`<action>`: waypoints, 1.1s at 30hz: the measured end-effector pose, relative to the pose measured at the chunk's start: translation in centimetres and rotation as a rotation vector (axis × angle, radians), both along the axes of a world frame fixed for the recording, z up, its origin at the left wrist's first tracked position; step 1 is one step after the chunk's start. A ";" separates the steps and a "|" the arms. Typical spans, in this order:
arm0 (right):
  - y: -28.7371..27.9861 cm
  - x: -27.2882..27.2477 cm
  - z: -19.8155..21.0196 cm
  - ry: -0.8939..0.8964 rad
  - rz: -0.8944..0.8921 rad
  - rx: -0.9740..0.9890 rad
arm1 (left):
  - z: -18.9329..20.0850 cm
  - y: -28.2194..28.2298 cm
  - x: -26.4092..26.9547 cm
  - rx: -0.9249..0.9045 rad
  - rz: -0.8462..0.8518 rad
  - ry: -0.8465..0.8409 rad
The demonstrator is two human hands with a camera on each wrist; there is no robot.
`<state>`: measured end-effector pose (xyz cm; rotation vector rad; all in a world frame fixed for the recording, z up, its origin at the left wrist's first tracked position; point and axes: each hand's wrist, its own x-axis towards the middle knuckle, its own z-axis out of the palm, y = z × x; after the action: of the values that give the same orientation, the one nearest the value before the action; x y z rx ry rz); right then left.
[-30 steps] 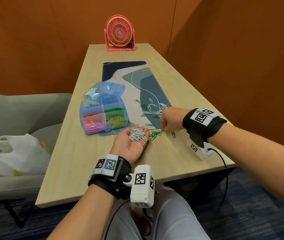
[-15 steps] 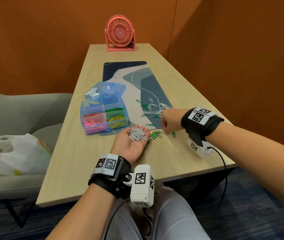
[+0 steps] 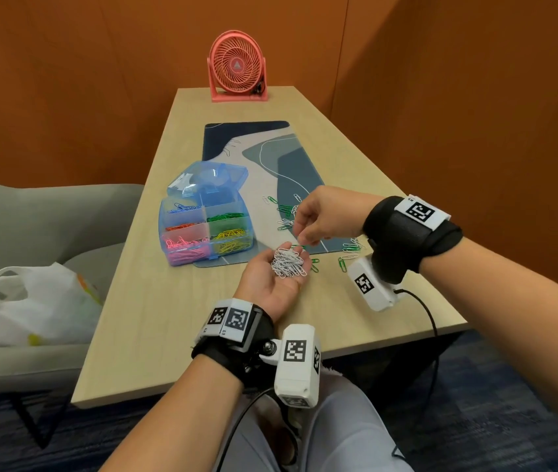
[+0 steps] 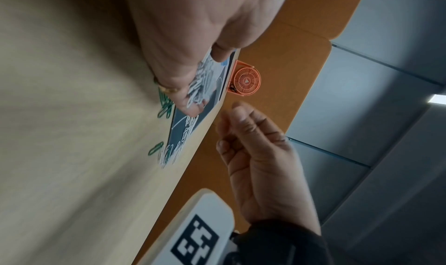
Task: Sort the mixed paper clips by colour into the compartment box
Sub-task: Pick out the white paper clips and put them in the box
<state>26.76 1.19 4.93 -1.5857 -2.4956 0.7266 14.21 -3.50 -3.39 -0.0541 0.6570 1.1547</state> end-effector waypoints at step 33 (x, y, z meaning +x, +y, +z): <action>2.8 5.9 -3.1 -0.225 -0.233 -0.050 | -0.5 0.3 0.7 -0.004 -0.025 0.101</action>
<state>32.61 3.99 1.80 -2.0364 -2.3916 0.6132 14.88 -3.18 -3.87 0.0091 0.7468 1.1380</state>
